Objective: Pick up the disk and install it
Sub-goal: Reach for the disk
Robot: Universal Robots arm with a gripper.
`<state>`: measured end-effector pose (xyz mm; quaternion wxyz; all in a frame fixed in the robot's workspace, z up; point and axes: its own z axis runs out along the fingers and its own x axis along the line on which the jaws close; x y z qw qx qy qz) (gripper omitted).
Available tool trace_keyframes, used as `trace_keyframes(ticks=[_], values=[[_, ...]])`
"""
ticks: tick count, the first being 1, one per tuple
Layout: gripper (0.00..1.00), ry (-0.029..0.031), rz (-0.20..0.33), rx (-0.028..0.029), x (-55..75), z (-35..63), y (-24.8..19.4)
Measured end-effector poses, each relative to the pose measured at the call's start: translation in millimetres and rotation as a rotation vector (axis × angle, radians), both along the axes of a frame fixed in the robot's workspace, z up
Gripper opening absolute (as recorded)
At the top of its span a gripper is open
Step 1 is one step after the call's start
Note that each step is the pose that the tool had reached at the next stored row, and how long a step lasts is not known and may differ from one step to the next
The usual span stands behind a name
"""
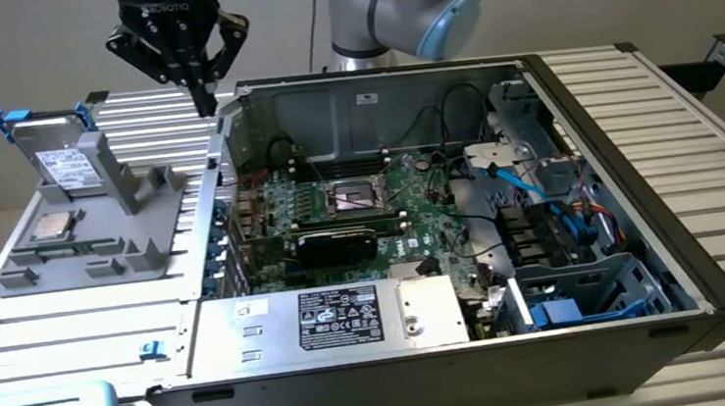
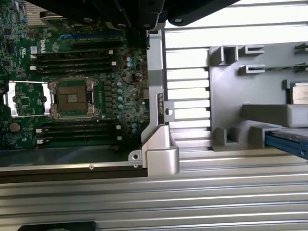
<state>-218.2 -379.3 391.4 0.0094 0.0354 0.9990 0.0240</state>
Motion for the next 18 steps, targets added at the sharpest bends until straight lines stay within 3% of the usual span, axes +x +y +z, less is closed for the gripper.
trace_keyframes(ticks=[18], values=[[0.11,0.0031,0.0,0.0006,-73.1,-3.2,23.7]])
